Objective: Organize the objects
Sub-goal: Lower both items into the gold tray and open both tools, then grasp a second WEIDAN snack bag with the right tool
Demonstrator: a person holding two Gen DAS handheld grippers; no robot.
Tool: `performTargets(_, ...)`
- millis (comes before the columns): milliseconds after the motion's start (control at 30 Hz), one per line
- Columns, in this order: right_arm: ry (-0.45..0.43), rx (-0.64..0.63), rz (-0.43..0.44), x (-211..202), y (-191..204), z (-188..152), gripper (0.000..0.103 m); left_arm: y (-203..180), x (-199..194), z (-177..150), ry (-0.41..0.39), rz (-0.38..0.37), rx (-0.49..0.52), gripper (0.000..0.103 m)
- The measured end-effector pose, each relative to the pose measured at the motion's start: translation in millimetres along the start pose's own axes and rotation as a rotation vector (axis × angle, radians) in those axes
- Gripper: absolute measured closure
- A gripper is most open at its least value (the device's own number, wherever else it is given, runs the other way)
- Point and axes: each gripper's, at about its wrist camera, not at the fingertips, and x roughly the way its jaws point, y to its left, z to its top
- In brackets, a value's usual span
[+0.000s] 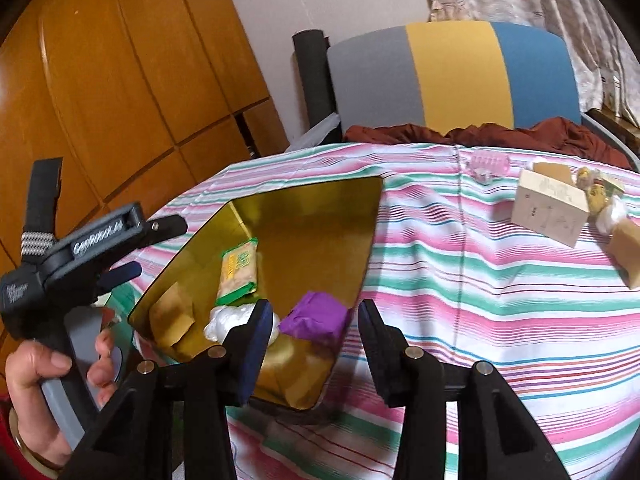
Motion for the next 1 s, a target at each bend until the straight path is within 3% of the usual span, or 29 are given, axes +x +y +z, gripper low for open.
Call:
performTargets(300, 0.02, 0.068, -0.131, -5, -51, -3, 0.056, -51, -8, -18, 0.03, -0.11, 0.19, 0.0)
performTargets(500, 0.054, 0.131, -0.256, -13, -111, -16, 0.055, -77, -13, -32, 0.079, -0.191, 0.261, 0.0)
performTargets(667, 0.061, 0.208, -0.375, -36, -173, -24, 0.054, -99, -17, -49, 0.09, -0.214, 0.349, 0.0)
performTargets(800, 0.038, 0.277, -0.459, -58, -226, -22, 0.054, -109, -16, -62, 0.131, -0.246, 0.377, 0.0)
performTargets(1000, -0.072, 0.393, -0.642, -93, -310, 6, 0.053, -126, -20, -76, 0.173, -0.284, 0.376, 0.0)
